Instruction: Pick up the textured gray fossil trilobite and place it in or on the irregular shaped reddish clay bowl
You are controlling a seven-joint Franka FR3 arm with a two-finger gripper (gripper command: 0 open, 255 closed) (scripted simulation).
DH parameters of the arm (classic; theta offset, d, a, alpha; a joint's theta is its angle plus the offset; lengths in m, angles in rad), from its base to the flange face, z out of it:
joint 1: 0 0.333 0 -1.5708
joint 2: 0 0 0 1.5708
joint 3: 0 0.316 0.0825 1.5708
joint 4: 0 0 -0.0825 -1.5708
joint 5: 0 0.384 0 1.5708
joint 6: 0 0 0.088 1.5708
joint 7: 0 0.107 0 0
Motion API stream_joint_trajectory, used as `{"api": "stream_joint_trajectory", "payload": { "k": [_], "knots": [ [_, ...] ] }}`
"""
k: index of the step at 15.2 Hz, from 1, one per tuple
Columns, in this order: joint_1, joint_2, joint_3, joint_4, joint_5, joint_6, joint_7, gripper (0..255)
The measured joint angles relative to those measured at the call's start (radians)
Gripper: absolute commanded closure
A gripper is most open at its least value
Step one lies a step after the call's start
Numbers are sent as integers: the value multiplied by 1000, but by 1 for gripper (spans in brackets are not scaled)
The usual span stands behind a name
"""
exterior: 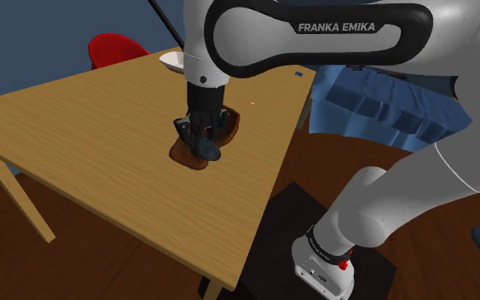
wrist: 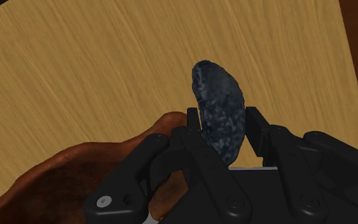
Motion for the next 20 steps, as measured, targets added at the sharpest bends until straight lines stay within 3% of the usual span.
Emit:
{"api": "stream_joint_trajectory", "payload": {
  "k": [11, 20],
  "knots": [
    [-6, 2, -12, 145, -9, -143, 11, 255],
    [-82, 147, -100, 286, -90, -161, -128, 255]
  ]
}}
